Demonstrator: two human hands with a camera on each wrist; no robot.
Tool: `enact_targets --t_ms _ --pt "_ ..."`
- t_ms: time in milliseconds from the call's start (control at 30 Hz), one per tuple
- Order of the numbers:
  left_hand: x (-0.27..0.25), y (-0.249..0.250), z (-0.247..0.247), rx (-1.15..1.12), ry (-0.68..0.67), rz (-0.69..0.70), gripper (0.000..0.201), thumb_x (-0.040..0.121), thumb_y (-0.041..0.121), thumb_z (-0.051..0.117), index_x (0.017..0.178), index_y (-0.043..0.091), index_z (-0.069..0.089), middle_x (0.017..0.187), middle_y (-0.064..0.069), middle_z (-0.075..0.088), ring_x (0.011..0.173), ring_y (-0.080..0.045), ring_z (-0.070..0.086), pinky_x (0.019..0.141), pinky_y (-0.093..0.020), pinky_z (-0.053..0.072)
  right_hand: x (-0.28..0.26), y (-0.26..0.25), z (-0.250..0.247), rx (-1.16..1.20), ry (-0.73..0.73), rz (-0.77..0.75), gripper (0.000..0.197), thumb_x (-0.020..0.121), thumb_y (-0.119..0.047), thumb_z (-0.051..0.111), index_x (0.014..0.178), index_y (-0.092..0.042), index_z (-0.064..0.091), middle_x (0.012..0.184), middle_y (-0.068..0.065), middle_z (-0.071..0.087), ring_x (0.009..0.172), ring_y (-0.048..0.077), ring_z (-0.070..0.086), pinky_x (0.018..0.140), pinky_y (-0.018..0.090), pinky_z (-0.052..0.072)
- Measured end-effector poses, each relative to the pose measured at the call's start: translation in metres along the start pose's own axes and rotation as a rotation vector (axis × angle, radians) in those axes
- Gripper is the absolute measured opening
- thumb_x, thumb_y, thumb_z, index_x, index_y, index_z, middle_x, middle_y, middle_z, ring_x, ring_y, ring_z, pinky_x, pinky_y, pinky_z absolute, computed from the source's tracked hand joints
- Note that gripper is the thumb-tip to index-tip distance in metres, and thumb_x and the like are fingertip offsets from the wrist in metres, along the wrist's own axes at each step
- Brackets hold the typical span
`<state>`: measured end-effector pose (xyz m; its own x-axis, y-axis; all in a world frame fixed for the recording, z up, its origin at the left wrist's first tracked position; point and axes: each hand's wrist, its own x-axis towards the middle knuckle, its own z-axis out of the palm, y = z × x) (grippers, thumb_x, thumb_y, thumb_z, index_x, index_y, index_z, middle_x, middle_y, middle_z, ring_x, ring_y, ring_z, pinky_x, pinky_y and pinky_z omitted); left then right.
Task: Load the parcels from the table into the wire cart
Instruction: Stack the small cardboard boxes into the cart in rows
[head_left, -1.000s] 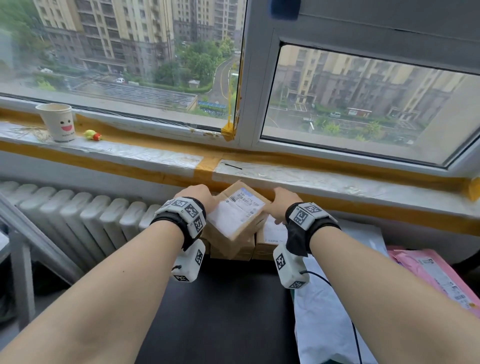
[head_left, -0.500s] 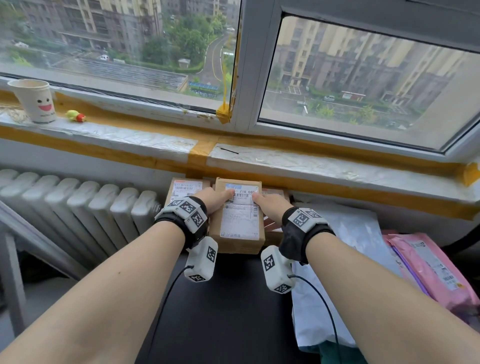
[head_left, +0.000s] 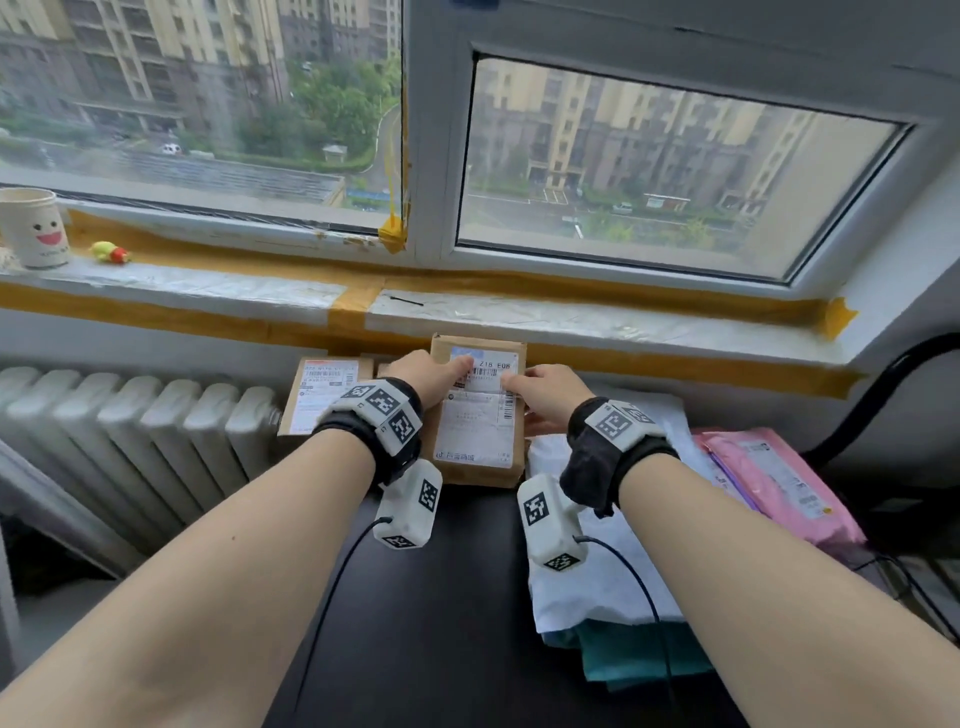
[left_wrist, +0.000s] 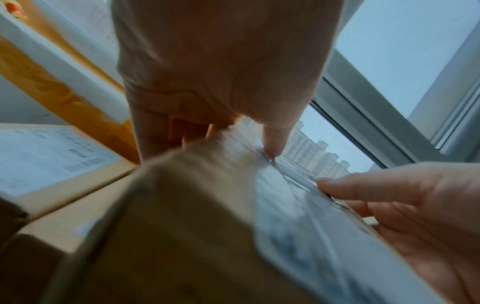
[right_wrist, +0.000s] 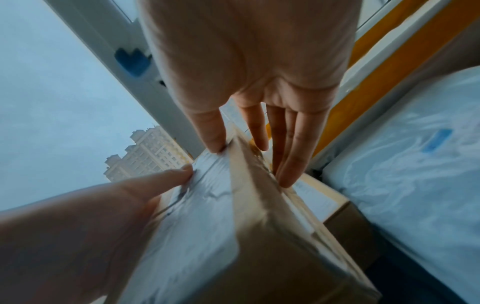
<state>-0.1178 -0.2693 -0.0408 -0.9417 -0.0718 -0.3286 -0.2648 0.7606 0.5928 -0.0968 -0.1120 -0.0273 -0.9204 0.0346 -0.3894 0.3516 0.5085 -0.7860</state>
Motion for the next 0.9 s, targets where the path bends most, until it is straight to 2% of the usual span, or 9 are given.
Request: enact_targets --t_ms 167,400,600,700,800,900 --pt "-0.053 0.057 0.027 0.033 0.056 0.099 0.070 0.092 0.061 0.042 0.132 0.005 0.047 0.125 -0.011 0.058 0.107 -0.027 0.059 0.076 -0.032 0.045 -0.054 0.029 -0.057 0.026 0.123 -0.070 0.033 0.093 -0.031 0.055 0.116 -0.008 0.059 0.102 0.007 0.068 0.093 0.025 0.069 0.083 0.042 0.058" --pt "-0.139 0.129 0.098 0.023 0.003 0.252 0.067 0.091 0.061 0.043 0.122 0.003 0.056 0.115 -0.013 0.064 0.092 -0.026 0.062 0.073 -0.031 0.049 -0.143 0.103 -0.138 0.058 0.302 -0.096 0.037 0.089 -0.035 0.059 0.118 -0.013 0.061 0.108 0.005 0.069 0.096 0.024 0.068 0.085 0.041 0.057" --pt "-0.216 0.188 0.168 -0.026 -0.046 0.329 0.066 0.088 0.062 0.047 0.120 0.005 0.058 0.109 -0.012 0.065 0.092 -0.027 0.065 0.079 -0.038 0.056 -0.218 0.175 -0.202 0.114 0.429 -0.088 0.034 0.085 -0.035 0.061 0.113 -0.017 0.064 0.109 0.005 0.069 0.099 0.026 0.066 0.093 0.044 0.052" --pt "-0.244 0.213 0.205 -0.021 -0.065 0.364 0.074 0.082 0.069 0.047 0.122 0.008 0.058 0.118 -0.015 0.062 0.097 -0.030 0.064 0.081 -0.044 0.057 -0.253 0.211 -0.228 0.137 0.483 -0.043 0.042 0.080 -0.039 0.062 0.118 -0.021 0.062 0.111 0.003 0.069 0.100 0.026 0.065 0.089 0.046 0.054" --pt "-0.270 0.238 0.246 -0.027 -0.092 0.404 0.072 0.083 0.068 0.048 0.119 0.007 0.060 0.113 -0.015 0.065 0.097 -0.031 0.065 0.081 -0.045 0.057 -0.282 0.247 -0.254 0.162 0.547 -0.026 0.043 0.079 -0.033 0.063 0.120 -0.019 0.061 0.113 0.003 0.068 0.101 0.025 0.065 0.085 0.043 0.056" --pt "-0.295 0.263 0.285 0.005 -0.149 0.435 0.070 0.083 0.069 0.046 0.116 0.009 0.062 0.110 -0.012 0.067 0.096 -0.028 0.065 0.085 -0.042 0.055 -0.307 0.282 -0.279 0.174 0.603 0.024 0.052 0.067 -0.038 0.062 0.115 -0.021 0.063 0.112 0.004 0.068 0.102 0.025 0.064 0.092 0.043 0.052"
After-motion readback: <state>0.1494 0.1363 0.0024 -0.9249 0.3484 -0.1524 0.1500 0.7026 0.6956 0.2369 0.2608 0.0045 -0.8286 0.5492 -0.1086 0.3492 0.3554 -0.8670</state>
